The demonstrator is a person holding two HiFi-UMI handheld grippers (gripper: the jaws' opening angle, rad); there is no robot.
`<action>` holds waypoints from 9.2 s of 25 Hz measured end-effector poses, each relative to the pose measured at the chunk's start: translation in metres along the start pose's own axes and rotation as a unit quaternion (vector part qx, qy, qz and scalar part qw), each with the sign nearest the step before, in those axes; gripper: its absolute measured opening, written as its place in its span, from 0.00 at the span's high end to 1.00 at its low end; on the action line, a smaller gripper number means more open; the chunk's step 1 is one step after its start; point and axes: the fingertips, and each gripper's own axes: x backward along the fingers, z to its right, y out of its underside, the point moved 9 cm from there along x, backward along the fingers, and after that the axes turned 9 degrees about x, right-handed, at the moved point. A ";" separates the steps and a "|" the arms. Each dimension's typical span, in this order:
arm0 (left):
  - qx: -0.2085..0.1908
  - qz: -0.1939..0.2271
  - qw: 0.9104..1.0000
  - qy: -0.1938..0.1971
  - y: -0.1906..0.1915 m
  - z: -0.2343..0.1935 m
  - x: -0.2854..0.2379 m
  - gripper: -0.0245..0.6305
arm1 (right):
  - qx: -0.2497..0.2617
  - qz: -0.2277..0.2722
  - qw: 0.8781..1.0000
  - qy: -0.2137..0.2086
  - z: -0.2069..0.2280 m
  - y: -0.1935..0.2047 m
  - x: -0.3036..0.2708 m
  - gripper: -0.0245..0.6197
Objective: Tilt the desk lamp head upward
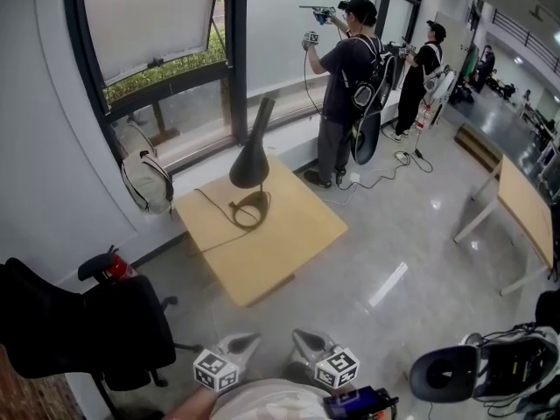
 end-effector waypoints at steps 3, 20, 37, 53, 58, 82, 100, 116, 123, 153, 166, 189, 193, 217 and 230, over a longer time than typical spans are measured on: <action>-0.009 0.000 1.000 -0.004 -0.016 0.001 -0.027 0.96 | 0.008 0.001 1.000 -0.007 0.029 -0.007 -0.006 0.94; -0.027 0.015 0.997 -0.067 -0.096 0.028 -0.160 0.96 | 0.030 0.010 0.998 -0.047 0.194 -0.057 0.005 0.94; -0.007 0.034 0.995 -0.088 -0.139 -0.050 -0.217 0.96 | 0.038 -0.010 0.997 -0.070 0.251 -0.083 -0.072 0.94; 0.002 0.093 0.990 -0.110 -0.209 -0.147 -0.216 0.96 | 0.142 -0.033 0.979 -0.140 0.294 -0.174 -0.212 0.94; 0.013 0.100 0.986 -0.134 -0.210 -0.161 -0.208 0.96 | 0.177 -0.044 0.965 -0.189 0.312 -0.195 -0.239 0.94; 0.031 0.184 0.953 -0.238 -0.262 -0.161 -0.235 0.96 | 0.552 0.009 0.717 -0.426 0.360 -0.437 -0.326 0.94; 0.034 0.175 0.939 -0.294 -0.264 -0.182 -0.237 0.86 | 0.786 -0.113 0.487 -0.363 0.325 -0.508 -0.395 0.60; 0.078 0.161 0.939 -0.295 -0.253 -0.219 -0.252 0.71 | 0.853 -0.205 0.340 -0.338 0.314 -0.484 -0.428 0.55; 0.127 0.187 0.940 -0.255 -0.263 -0.227 -0.262 0.63 | 0.874 -0.197 0.309 -0.318 0.315 -0.476 -0.430 0.56; 0.097 0.226 0.924 -0.293 -0.298 -0.219 -0.214 0.60 | 0.877 -0.184 0.341 -0.284 0.334 -0.461 -0.442 0.60; 0.075 0.255 0.914 -0.306 -0.323 -0.204 -0.183 0.61 | 0.850 -0.176 0.403 -0.292 0.342 -0.455 -0.450 0.60; 0.016 0.294 0.893 -0.341 -0.380 -0.170 -0.143 0.65 | 0.781 -0.160 0.530 -0.289 0.353 -0.438 -0.452 0.60; 0.014 0.298 0.890 -0.344 -0.390 -0.168 -0.140 0.65 | 0.770 -0.160 0.546 -0.288 0.354 -0.435 -0.453 0.60; -0.016 0.291 0.890 -0.350 -0.431 -0.168 -0.128 0.66 | 0.721 -0.151 0.629 -0.248 0.354 -0.421 -0.445 0.60; -0.067 0.291 0.887 -0.352 -0.467 -0.154 -0.129 0.66 | 0.675 -0.130 0.691 -0.225 0.358 -0.409 -0.449 0.60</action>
